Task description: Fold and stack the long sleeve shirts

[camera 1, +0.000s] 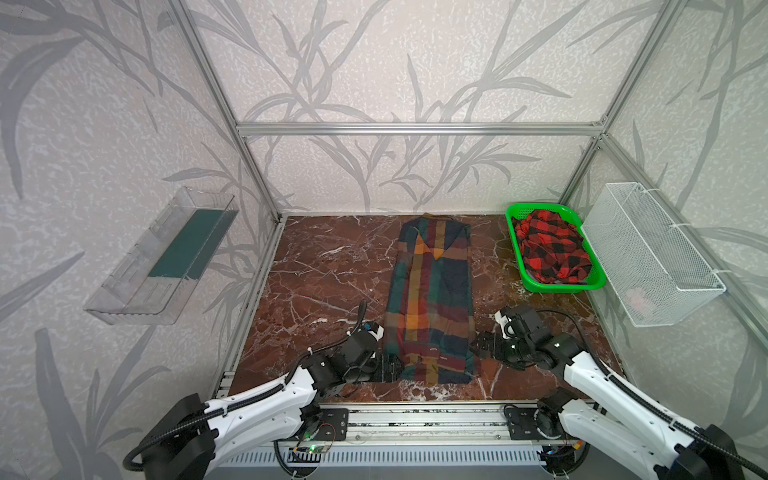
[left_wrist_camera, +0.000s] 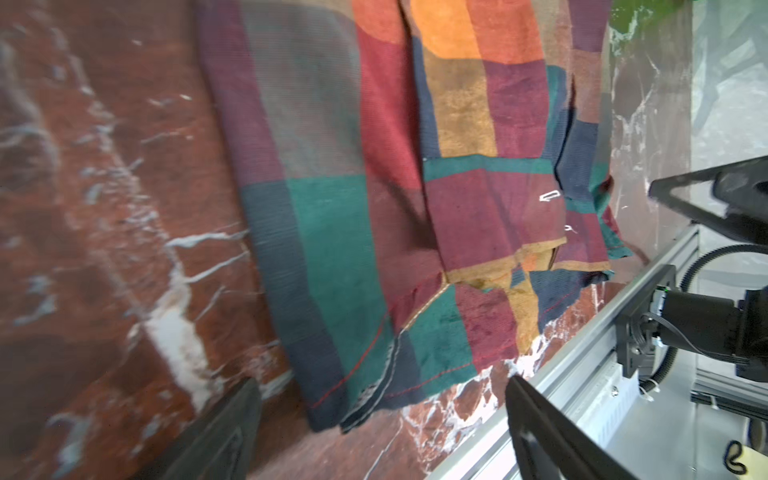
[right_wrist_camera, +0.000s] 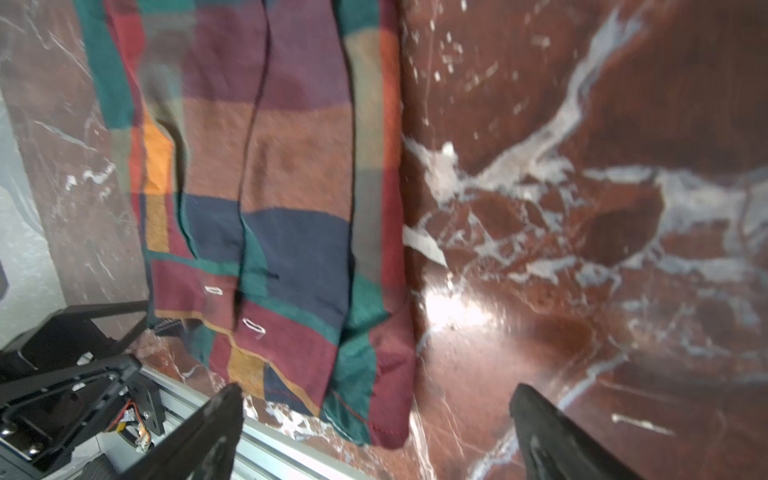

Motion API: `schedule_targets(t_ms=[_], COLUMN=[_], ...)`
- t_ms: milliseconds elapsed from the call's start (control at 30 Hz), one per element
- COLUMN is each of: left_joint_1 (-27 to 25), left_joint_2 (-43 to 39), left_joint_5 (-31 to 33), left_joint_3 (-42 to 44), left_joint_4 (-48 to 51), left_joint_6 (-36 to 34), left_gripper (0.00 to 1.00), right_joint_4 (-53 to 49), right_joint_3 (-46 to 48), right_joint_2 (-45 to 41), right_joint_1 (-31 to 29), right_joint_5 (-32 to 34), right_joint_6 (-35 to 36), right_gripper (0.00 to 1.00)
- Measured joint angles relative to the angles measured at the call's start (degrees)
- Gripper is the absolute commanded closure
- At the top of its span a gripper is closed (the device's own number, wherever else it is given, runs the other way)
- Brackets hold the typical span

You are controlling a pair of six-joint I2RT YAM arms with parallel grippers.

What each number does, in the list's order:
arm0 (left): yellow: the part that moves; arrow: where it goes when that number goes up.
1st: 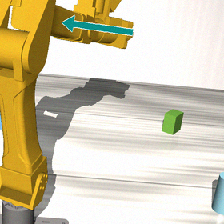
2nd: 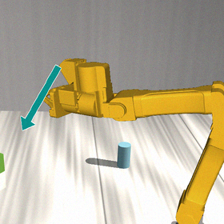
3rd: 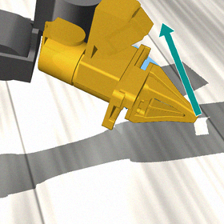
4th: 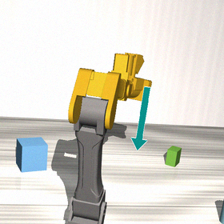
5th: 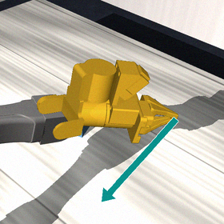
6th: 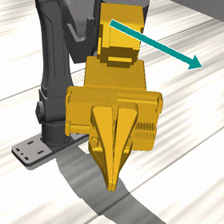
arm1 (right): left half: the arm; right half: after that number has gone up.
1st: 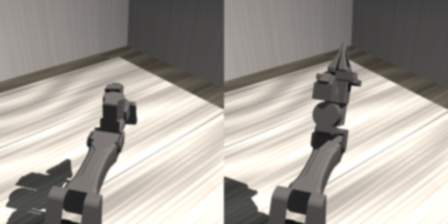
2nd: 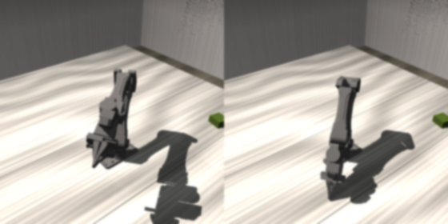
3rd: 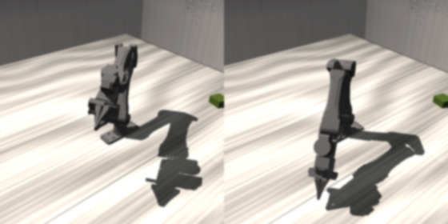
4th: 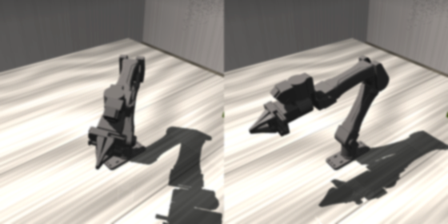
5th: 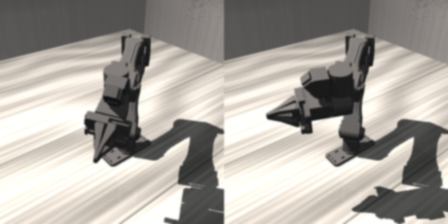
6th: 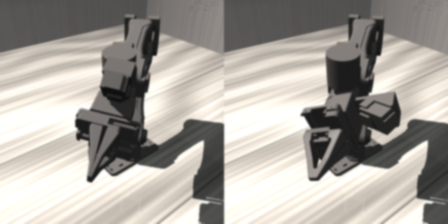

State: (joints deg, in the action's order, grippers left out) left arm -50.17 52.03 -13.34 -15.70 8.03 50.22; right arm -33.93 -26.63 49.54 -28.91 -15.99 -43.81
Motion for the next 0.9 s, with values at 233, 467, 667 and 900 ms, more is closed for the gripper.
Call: schedule_targets(t_ms=[233,467,667,900], left_joint_1=[0.0,0.0,0.0,0.1], left_joint_2=[2.5,5.5,7.6,15.8], left_joint_5=[-3.4,-5.4,-5.2,-6.1], left_joint_3=[1.7,3.5,3.1,0.5], left_joint_4=[-8.2,-16.5,-19.4,-25.5], left_joint_6=[2.8,5.6,6.3,6.6], left_gripper=[0.07,0.05,0.01,0.07], right_joint_4=[1.9,7.8,14.6,21.1], right_joint_3=[2.5,3.8,4.9,6.2], right_joint_2=[2.4,6.6,8.1,10.8], right_joint_1=[-6.2,-11.3,-11.9,-12.1], right_joint_5=[0.5,0.2,0.0,-0.6], right_joint_6=[-6.6,-11.8,-14.6,-15.8], right_gripper=[0.09,0.15,0.21,0.32])
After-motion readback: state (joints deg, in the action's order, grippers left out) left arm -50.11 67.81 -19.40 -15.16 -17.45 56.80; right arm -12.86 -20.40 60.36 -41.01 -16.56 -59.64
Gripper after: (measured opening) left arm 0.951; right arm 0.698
